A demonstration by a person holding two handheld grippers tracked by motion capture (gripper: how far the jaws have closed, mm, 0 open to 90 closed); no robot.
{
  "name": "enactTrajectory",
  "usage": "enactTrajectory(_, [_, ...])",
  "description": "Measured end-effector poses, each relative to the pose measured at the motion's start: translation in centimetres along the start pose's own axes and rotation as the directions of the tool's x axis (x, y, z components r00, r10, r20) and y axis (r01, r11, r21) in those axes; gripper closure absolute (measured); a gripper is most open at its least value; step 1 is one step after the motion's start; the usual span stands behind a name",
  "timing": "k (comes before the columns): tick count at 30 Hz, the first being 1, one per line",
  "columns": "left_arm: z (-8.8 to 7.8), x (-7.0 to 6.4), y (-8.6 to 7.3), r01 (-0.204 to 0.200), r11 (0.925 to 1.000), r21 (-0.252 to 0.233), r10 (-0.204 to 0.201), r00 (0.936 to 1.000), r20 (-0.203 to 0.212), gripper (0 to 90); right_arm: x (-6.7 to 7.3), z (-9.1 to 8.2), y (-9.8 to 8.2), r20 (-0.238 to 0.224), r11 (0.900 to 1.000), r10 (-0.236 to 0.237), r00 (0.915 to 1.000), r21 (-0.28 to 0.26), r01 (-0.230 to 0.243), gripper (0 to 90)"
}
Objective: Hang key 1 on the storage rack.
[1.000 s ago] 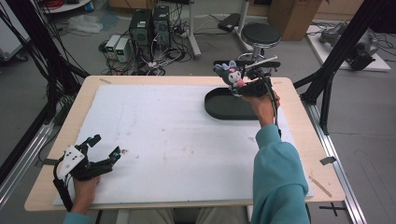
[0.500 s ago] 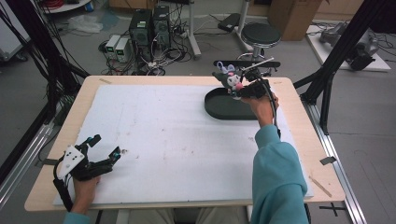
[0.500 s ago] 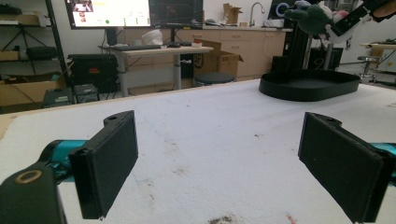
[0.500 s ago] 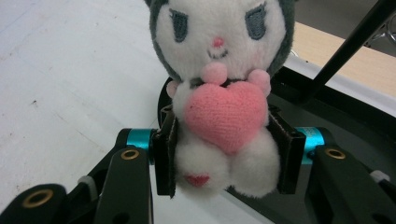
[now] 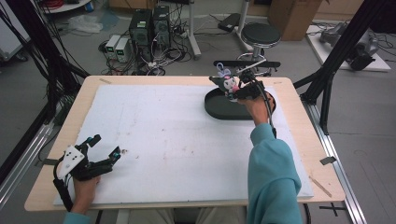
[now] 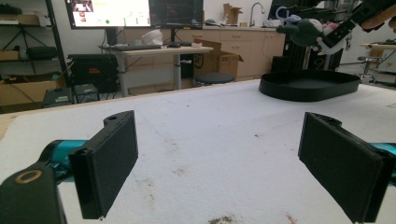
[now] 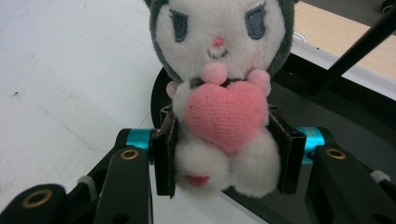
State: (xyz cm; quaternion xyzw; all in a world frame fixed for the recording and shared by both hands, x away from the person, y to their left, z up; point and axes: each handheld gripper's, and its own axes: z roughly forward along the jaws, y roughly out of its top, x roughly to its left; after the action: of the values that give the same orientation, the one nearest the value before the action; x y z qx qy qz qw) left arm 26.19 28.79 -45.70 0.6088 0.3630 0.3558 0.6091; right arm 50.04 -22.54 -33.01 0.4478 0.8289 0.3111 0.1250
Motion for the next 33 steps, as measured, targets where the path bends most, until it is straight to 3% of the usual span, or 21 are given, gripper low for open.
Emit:
enactTrajectory(12, [0.0,0.0,0.0,0.001,1.0000,-0.001,-0.001,1.0000,0.000,12.3,0.6,1.7,0.5,-0.009,1.000,-0.009,0.9999,0.002,0.009,52.5])
enactTrajectory(16, [0.0,0.0,0.0,0.000,1.0000,0.000,0.000,1.0000,0.000,12.4,0.6,1.7,0.5,-0.015,1.000,-0.017,0.9997,0.002,0.017,48.1])
enactTrajectory(17, [0.0,0.0,0.0,0.001,1.0000,0.000,-0.001,1.0000,-0.001,12.4,0.6,1.7,0.4,-0.022,1.000,-0.010,0.9997,0.003,0.010,43.1])
enactTrajectory(18, [0.0,0.0,0.0,0.001,1.0000,0.000,-0.001,1.0000,-0.001,12.4,0.7,1.8,0.4,-0.022,1.000,-0.005,0.9997,-0.006,0.005,22.8])
enactTrajectory(19, [0.0,0.0,0.0,0.001,1.0000,0.000,-0.001,1.0000,-0.001,12.4,0.7,1.8,0.4,-0.022,1.000,-0.005,0.9997,-0.006,0.005,22.8])
enactTrajectory(20, [0.0,0.0,0.0,-0.001,1.0000,0.000,0.001,1.0000,0.000,12.4,0.7,1.7,0.4,-0.012,1.000,-0.004,0.9999,-0.001,0.004,12.1])
enactTrajectory(21, [0.0,0.0,0.0,-0.001,1.0000,0.000,0.001,1.0000,0.000,12.4,0.7,1.7,0.4,-0.012,1.000,-0.004,0.9999,-0.001,0.004,12.1])
enactTrajectory(23, [0.0,0.0,0.0,0.000,1.0000,0.001,0.000,1.0000,0.000,12.4,0.8,1.7,0.4,-0.030,1.000,-0.003,0.9995,0.003,0.003,0.6])
enactTrajectory(28, [0.0,0.0,0.0,-0.003,1.0000,0.003,0.003,1.0000,-0.001,12.3,1.4,0.4,0.3,-0.037,0.999,-0.030,0.9989,-0.032,0.029,0.7])
enactTrajectory(33, [0.0,0.0,0.0,-0.008,1.0000,0.005,0.008,1.0000,0.000,12.4,2.1,-2.2,0.2,-0.042,0.992,-0.069,0.9967,-0.107,0.065,0.7])
